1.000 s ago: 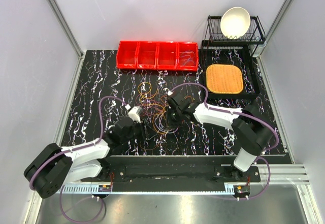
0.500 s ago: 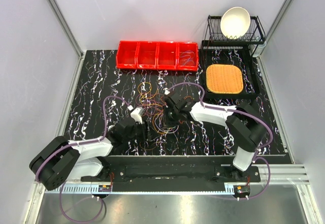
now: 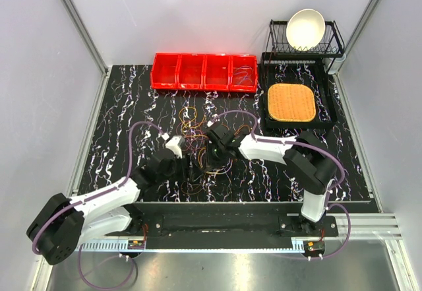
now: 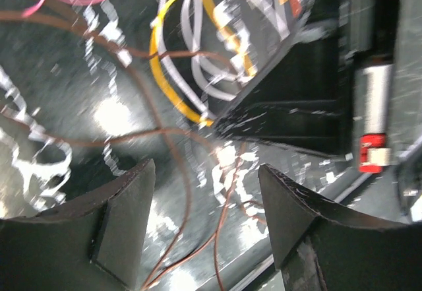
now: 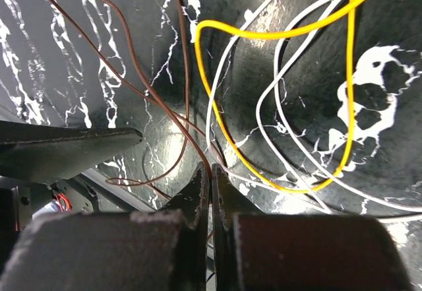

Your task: Untangle the cables

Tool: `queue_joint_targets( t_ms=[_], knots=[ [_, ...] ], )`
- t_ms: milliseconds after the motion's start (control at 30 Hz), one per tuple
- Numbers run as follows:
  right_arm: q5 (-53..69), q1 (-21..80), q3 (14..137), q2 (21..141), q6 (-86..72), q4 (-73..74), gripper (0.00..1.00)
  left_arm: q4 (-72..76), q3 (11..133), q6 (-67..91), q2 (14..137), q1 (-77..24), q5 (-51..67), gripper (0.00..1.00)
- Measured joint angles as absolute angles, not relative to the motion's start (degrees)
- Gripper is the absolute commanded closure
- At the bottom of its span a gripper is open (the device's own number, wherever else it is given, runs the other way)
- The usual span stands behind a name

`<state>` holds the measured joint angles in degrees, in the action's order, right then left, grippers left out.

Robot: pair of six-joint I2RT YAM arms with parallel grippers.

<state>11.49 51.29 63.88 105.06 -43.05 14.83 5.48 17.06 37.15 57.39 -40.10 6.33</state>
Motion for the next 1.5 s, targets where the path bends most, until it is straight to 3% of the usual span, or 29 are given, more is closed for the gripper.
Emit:
queue_joint_targets(
  t_ms=[433,867,1100,1200,1233,1500],
  knots=[
    [10.0,51.8,66.7,106.8,-45.3,14.9,1.0,0.7,16.9,36.7,58.7,-40.1,6.2,0.28],
    [9.6,51.8,67.8,108.7,-46.0,15.1,1.0,3.3,17.5,36.5,63.1,-40.2,8.8,0.41],
    [9.5,51.8,68.3,108.7,-46.0,15.2,1.0,6.2,18.4,37.1,66.9,-41.5,9.4,0.55],
    [9.5,51.8,68.3,108.7,-46.0,15.3,1.0,6.2,18.8,37.5,68.1,-42.1,9.2,0.82],
    [9.5,51.8,68.3,108.7,-46.0,15.3,1.0,5.8,18.9,37.4,68.5,-42.3,8.8,0.98],
    [9.5,51.8,68.3,108.8,-45.9,15.2,0.97,3.9,20.7,39.7,70.1,-42.9,6.6,1.0]
  ],
)
